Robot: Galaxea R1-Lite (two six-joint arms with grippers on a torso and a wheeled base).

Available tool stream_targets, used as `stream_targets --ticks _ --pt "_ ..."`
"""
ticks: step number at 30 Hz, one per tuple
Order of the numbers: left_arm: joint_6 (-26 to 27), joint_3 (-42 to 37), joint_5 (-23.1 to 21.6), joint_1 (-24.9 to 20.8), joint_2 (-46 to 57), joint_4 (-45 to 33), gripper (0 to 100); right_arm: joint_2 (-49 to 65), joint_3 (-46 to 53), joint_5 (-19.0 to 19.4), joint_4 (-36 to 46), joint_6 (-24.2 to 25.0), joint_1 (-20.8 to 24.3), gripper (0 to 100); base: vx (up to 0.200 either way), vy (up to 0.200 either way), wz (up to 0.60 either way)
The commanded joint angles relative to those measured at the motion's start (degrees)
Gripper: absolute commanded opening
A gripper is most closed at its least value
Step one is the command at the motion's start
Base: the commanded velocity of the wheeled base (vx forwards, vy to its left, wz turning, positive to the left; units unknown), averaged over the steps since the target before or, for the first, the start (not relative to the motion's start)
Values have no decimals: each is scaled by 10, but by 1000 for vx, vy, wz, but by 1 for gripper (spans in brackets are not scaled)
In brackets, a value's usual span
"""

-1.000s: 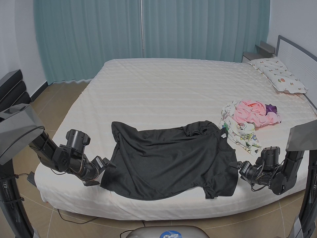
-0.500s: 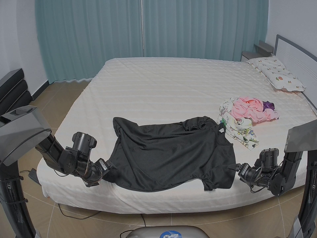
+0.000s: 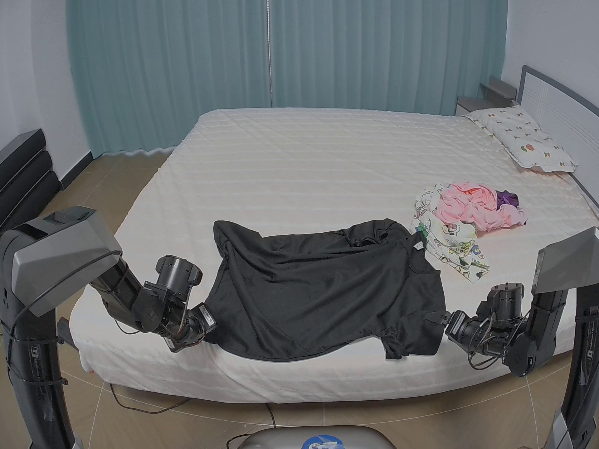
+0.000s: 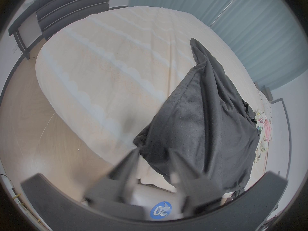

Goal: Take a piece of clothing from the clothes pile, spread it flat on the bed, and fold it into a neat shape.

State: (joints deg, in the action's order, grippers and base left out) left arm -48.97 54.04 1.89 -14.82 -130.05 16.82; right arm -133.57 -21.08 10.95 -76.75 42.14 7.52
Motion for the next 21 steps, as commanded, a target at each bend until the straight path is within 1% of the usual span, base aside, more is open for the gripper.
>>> stream_targets --ticks 1,5,9,14,15,21 --pt "-2 3 3 1 -13 -2 0 -21 2 0 -9 -11 5 100 0 0 0" --pt "-5 -6 4 7 4 -7 0 -42 0 0 -39 -16 5 100 0 0 0" --pt "-7 -18 4 22 44 -27 0 -64 -12 0 -70 -24 5 100 0 0 0" --pt "-7 -15 0 36 68 -67 0 -77 -30 -1 -73 -36 5 100 0 0 0" --pt "-8 -15 0 36 71 -71 0 -79 -34 -1 -73 -36 5 0 0 0 0" --pt "-7 -10 0 37 67 -84 0 -92 -53 -14 -96 -42 -1 0 0 0 0"
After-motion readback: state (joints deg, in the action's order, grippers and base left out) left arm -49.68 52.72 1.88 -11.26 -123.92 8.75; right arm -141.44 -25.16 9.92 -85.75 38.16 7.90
